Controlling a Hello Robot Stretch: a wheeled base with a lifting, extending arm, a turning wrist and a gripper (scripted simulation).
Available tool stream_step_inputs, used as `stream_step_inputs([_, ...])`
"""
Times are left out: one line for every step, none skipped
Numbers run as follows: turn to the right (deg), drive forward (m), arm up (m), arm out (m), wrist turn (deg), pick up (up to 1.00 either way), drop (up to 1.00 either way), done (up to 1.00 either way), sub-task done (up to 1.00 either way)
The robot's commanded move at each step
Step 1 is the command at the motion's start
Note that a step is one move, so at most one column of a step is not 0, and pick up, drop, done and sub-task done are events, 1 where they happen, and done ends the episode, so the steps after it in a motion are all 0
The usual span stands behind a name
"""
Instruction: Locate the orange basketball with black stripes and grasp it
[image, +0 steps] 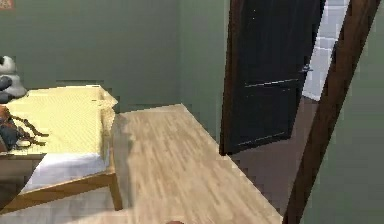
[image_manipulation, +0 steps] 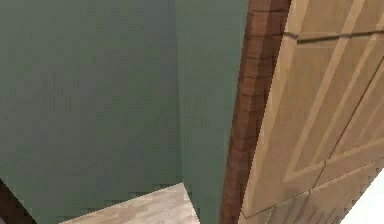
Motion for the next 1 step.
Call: stream_step_inputs([45.0,0.0,0.0,0.0,0.0,0.0,0.0,0.0,0.0])
